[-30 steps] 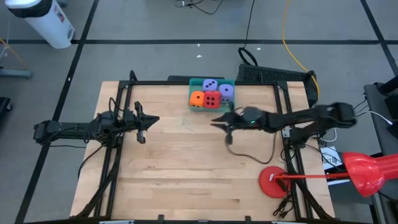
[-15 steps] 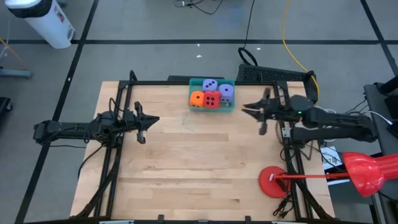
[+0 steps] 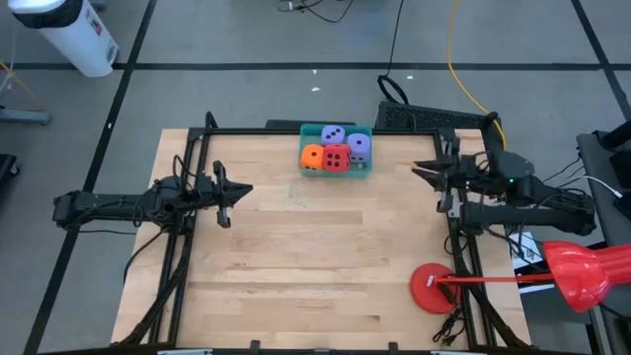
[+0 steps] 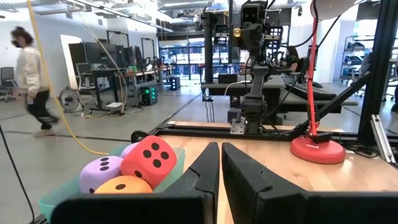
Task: Pick & Place Dice
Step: Put the small yellow dice into the blue transparent bin, then return to Home Position
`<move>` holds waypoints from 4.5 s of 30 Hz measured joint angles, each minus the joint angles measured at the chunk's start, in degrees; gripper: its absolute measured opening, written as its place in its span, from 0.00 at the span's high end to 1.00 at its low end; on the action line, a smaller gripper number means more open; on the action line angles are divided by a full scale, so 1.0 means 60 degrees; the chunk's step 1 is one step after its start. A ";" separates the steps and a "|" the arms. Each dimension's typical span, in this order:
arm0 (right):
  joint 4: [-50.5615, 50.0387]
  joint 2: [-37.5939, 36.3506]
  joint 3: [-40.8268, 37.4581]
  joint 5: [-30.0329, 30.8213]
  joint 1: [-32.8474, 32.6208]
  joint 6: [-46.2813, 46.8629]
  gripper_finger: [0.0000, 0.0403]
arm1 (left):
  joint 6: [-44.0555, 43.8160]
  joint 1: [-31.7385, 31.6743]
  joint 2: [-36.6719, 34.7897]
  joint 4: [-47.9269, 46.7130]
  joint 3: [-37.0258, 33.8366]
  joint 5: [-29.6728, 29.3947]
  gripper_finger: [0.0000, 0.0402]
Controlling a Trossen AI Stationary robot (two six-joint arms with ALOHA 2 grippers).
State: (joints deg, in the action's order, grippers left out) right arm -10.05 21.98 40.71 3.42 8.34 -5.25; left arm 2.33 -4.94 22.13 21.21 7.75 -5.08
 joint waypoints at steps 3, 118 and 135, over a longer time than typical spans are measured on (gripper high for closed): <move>-0.0025 -0.0346 0.0000 0.0282 -0.0004 -0.0047 0.88 | -0.0099 0.0002 -0.0001 -0.0002 0.0000 0.0000 0.92; 0.2158 0.1033 -0.2091 -0.2562 0.3300 0.1074 0.96 | 0.0347 0.0021 -0.0188 -0.1388 0.0241 0.0084 0.95; 0.0919 -0.3255 -0.4099 -0.3264 0.3286 0.1330 1.00 | 0.0368 0.0024 -0.2416 -0.4316 0.0765 0.0090 0.99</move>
State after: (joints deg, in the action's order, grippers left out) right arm -4.54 2.45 16.11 -16.16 28.05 2.74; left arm 4.54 -4.80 7.63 -4.68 12.34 -4.54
